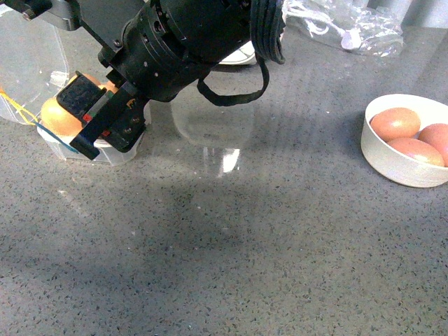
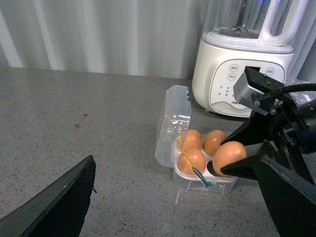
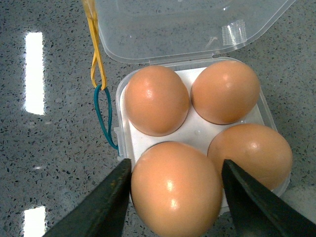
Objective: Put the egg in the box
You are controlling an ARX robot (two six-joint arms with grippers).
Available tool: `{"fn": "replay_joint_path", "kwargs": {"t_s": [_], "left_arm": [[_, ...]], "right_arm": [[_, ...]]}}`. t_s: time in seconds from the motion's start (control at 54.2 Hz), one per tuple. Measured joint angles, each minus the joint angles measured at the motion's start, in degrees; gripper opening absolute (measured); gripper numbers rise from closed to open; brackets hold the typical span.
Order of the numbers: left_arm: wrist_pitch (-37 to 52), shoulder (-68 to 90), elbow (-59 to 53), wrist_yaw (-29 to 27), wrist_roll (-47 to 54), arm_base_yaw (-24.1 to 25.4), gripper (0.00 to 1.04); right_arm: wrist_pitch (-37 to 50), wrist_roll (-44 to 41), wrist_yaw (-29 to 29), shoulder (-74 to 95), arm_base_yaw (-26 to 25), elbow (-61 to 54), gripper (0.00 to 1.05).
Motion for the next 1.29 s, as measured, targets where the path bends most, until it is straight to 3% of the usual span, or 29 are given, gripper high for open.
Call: {"fn": "replay_joint_path", "kwargs": {"t_s": [0.277,0.536,0.794,0.812,0.905,0.96,0.997,1.089,1.293], "left_arm": [[0.0,0.0,0.0,0.0,0.0,0.0,0.98],[0.0,0.0,0.0,0.0,0.0,0.0,0.98],[0.0,0.0,0.0,0.0,0.0,0.0,0.98],[0.0,0.0,0.0,0.0,0.0,0.0,0.98],[0.0,0.0,0.0,0.0,0.0,0.0,0.98],[0.0,0.0,0.0,0.1,0.0,0.0,0.98],[0.0,0.0,0.0,0.1,0.0,0.0,0.98],[0.0,0.0,0.0,0.0,0.0,0.0,0.98],[0.0,0.0,0.0,0.0,0.0,0.0,0.98]], "right_arm": [[2.8,2.3,-0.3,-1.0,-0.3,-0.7,0.99],[6.5,8.3,1.9,-8.2,-2.4,-5.0,0.97],[15.6,19.1,17.2,-19.5,-8.7,-17.9,0.97],[18.2,19.7,19.0,-19.9,-9.0,-19.7,0.97],[38.3,24.2,39.4,-21.6,-10.1,-29.0,0.83],[48.2,25.6,46.8,-23.5,-11.4,-35.3,0.74],[52.6,26.2,48.8,-25.0,-12.4,-38.8,0.69],[59.8,27.3,47.6,-31.7,-15.8,-47.8,0.51],[61.4,27.7,40.8,-43.3,-22.4,-62.5,0.09]]}}
